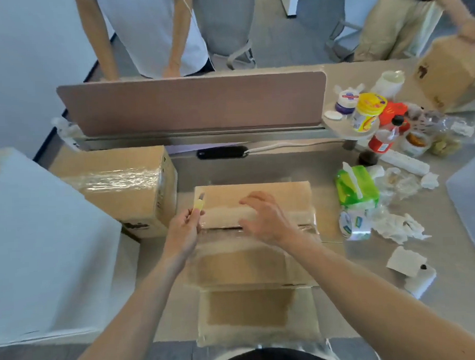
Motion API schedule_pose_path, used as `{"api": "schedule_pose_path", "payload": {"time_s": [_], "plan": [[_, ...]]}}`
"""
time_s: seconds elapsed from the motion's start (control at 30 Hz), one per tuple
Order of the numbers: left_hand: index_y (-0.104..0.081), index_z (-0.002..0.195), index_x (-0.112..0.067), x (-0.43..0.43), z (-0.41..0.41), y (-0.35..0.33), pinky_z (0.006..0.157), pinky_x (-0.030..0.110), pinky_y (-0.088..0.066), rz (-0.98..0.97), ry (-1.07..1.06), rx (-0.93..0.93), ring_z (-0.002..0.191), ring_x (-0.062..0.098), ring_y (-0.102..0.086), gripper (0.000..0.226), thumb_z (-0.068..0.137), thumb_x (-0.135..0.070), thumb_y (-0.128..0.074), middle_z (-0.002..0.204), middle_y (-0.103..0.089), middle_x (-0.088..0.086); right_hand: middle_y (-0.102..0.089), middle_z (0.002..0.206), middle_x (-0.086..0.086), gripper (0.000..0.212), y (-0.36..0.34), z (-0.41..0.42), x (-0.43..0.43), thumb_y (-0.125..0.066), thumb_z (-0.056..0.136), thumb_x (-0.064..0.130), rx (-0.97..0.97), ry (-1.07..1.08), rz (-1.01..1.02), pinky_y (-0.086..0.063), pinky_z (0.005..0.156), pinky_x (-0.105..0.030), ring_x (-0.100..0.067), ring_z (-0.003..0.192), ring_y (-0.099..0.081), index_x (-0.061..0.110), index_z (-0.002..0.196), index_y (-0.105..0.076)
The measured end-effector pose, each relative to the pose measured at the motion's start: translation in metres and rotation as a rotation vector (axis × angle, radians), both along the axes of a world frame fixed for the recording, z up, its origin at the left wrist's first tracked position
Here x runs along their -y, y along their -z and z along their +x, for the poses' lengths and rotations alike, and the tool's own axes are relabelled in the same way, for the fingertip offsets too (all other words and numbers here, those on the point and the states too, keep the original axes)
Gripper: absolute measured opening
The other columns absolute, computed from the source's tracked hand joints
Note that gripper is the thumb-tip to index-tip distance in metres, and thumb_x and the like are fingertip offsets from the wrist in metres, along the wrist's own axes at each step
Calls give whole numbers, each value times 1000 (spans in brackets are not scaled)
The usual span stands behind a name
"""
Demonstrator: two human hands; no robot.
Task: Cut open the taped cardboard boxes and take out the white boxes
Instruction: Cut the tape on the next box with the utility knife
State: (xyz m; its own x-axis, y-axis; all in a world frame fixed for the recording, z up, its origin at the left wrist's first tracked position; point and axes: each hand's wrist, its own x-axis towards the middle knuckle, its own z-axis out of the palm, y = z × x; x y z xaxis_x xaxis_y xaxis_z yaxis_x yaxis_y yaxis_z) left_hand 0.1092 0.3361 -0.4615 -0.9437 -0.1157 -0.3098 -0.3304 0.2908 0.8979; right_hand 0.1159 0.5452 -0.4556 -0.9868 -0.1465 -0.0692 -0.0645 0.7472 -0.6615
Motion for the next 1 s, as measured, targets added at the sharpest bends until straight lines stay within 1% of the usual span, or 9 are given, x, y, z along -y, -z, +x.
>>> {"api": "schedule_pose_path", "payload": {"time_s": [0.1,0.2,0.3,0.5,0.6,0.7,0.8,0.9,1.0], "plan": [[-57,82,-11,36,4,15,60,33,-34,-180,-7,-73,66,15,-47,33,105,-33,-46,69,-55,3,-25,159,-4,69,10,-3,41,-64,87,51,44,-168,225,-14,120,-43,-25,148,-18,28,147,-41],[-57,80,-4,55,7,31,60,35,-34,-266,35,-79,67,19,-51,40,103,-35,-48,73,-61,15,1,165,3,79,20,0,66,-54,87,63,123,-235,349,2,120,-47,-23,152,2,34,153,-24],[-60,80,-10,62,9,45,62,36,-39,-305,118,-51,72,23,-58,37,103,-37,-48,71,-63,7,10,165,5,80,29,3,75,-44,87,69,125,-241,408,9,120,-47,-21,151,10,37,154,-16],[-65,81,-13,63,11,50,62,36,-40,-261,163,-126,69,21,-59,43,94,-48,-43,66,-63,-1,10,165,8,83,44,3,76,-30,82,74,97,-200,439,11,119,-44,-17,151,11,38,155,-13],[-60,73,-9,65,9,51,60,36,-37,-284,176,-190,61,24,-49,47,94,-47,-43,61,-58,4,6,165,9,89,49,2,77,-20,74,78,76,-179,430,10,120,-45,-17,151,9,39,154,-15],[-58,72,-2,66,7,53,59,39,-35,-285,188,-241,59,28,-43,47,94,-40,-44,62,-55,15,4,165,9,89,51,3,77,-17,74,78,62,-165,432,9,120,-45,-16,151,9,39,154,-15],[-50,63,-4,68,3,52,54,33,-27,-304,243,-262,56,18,-32,43,93,-34,-44,56,-45,14,5,165,11,87,53,4,79,-16,77,79,59,-160,455,8,121,-45,-15,151,10,40,154,-13],[-31,57,-18,70,-1,49,50,25,-25,-399,312,-303,52,16,-26,38,91,-28,-44,50,-30,1,5,164,11,81,54,4,80,-21,84,78,66,-148,465,7,121,-46,-15,151,11,39,154,-13],[-24,55,-22,72,-1,48,49,24,-24,-418,341,-325,49,17,-24,40,89,-25,-45,49,-24,-1,6,164,11,75,55,4,81,-26,90,75,71,-140,476,7,121,-46,-15,151,12,39,155,-12]]}}
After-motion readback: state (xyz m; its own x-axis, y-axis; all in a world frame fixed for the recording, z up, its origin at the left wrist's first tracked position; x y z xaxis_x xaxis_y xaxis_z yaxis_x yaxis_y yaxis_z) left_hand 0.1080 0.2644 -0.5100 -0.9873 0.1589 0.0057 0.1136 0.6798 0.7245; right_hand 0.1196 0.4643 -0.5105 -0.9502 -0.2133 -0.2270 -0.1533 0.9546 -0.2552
